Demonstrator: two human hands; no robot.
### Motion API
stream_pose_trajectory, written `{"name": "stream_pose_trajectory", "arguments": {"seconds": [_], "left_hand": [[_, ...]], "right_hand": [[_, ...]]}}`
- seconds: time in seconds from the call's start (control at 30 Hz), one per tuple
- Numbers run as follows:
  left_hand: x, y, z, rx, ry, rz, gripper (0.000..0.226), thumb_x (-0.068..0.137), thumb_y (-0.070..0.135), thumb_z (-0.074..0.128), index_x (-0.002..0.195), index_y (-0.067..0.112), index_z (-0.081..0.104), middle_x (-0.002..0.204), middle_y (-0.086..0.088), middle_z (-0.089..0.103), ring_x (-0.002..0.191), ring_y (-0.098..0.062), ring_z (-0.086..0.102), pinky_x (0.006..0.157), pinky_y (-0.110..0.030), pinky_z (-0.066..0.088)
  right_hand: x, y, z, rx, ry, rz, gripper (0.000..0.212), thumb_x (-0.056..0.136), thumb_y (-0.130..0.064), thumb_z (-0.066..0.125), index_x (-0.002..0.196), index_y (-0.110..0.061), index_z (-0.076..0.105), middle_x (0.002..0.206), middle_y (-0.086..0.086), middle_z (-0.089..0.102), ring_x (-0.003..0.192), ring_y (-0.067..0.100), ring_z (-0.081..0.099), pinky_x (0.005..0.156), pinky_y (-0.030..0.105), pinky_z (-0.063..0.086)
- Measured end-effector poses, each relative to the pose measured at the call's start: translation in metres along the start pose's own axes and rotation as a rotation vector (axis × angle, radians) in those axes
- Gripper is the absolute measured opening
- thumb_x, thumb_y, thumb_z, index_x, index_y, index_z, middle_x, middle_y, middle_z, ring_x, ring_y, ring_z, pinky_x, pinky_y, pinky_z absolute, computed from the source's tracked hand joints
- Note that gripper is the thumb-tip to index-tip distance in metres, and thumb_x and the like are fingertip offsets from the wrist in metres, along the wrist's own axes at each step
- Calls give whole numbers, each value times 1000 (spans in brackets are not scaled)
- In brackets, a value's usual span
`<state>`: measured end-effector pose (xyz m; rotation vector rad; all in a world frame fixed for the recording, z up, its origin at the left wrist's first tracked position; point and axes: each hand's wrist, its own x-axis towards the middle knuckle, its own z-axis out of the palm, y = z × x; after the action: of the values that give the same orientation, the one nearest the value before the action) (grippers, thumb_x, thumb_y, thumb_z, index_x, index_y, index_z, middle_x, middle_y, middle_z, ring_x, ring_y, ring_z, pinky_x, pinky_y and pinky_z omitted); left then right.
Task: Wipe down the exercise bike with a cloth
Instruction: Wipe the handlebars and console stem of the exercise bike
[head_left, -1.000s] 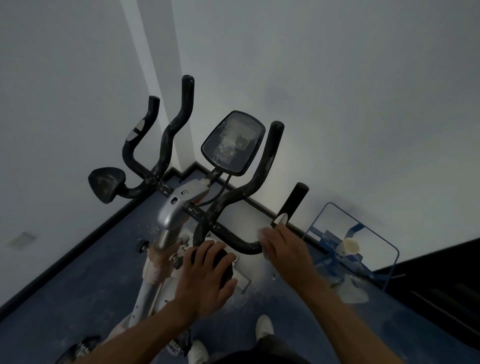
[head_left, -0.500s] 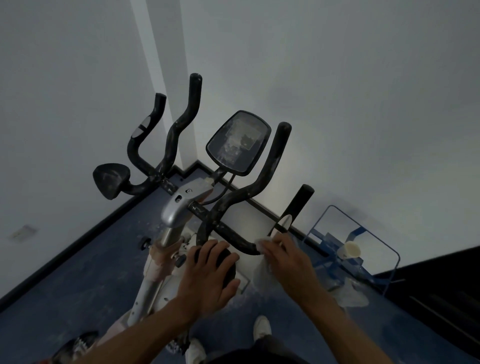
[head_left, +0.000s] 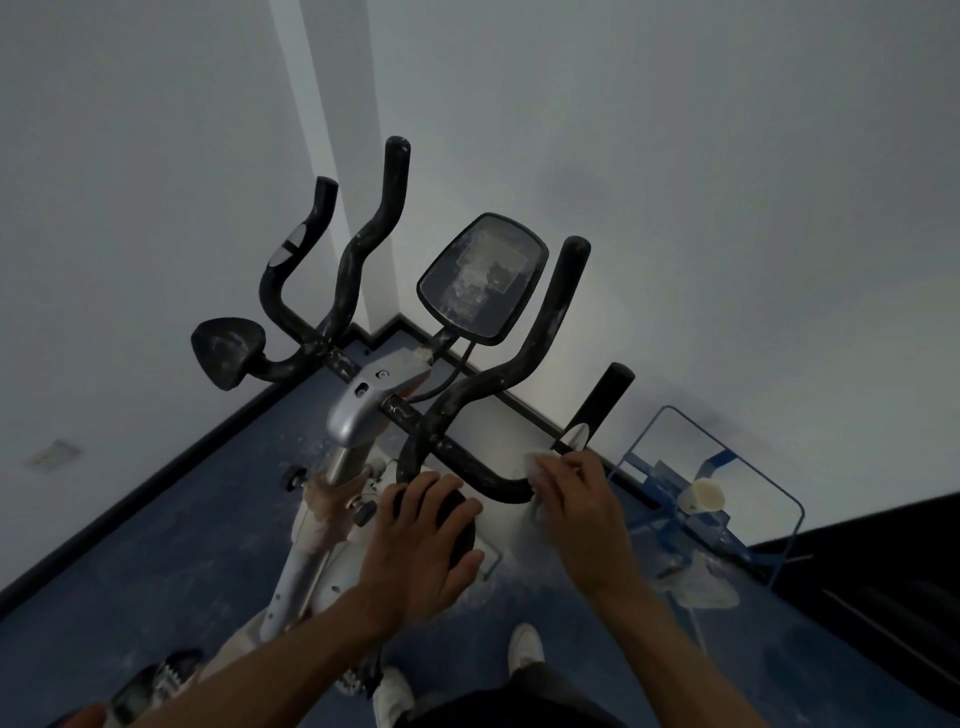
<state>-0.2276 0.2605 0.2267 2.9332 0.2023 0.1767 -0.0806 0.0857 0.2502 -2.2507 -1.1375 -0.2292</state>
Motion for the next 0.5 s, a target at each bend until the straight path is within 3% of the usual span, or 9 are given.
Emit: {"name": "stream_pose_trajectory", "arguments": {"seconds": [0.13, 0.23, 0.3, 0.37, 0.43, 0.5], "left_hand": [[0, 0, 0, -3, 13, 4, 49, 93, 58, 37, 120, 26, 63, 134, -7, 56, 128, -34, 47, 101, -50, 30], [0, 0, 1, -1, 9, 3, 50, 93, 58, 37, 119, 26, 64, 134, -7, 56, 128, -34, 47, 101, -50, 30], [0, 0, 0, -1, 7, 0, 49, 93, 58, 37, 120, 26, 63, 135, -7, 55, 129, -33, 47, 101, -50, 30], [0, 0, -1, -1, -1, -4, 49, 93, 58, 37, 120, 26, 63, 135, -7, 55, 129, -34, 46, 101, -50, 30], [0, 0, -1, 0, -4, -3, 49, 94, 57, 36, 121, 26, 63, 136, -6, 54, 130, -34, 45, 102, -50, 29], [0, 1, -1, -1, 7, 1, 49, 94, 56, 37, 121, 26, 63, 136, -6, 54, 130, -33, 44, 103, -49, 27]], "right_hand": [[-2, -6, 9, -75, -95, -90, 30, 94, -24, 61, 121, -11, 63, 111, 4, 51, 82, 9, 57, 68, 22, 58], [-10, -2, 9, -92, -159, -132, 33, 106, -34, 44, 121, -12, 64, 108, 0, 47, 76, 6, 52, 60, 21, 54], [-6, 5, 2, -121, -137, -117, 35, 105, -32, 39, 119, -12, 65, 110, 3, 51, 81, 9, 55, 64, 23, 56], [7, 10, -8, -155, -76, -99, 26, 98, -19, 53, 120, -9, 63, 114, 9, 56, 91, 17, 59, 73, 28, 59], [24, 17, -11, -172, -10, -89, 32, 85, -7, 73, 115, -5, 60, 111, 12, 59, 90, 24, 64, 75, 31, 60], [37, 19, -9, -223, -64, -111, 32, 81, -8, 80, 109, -8, 63, 106, 10, 63, 90, 21, 63, 78, 29, 57]]}}
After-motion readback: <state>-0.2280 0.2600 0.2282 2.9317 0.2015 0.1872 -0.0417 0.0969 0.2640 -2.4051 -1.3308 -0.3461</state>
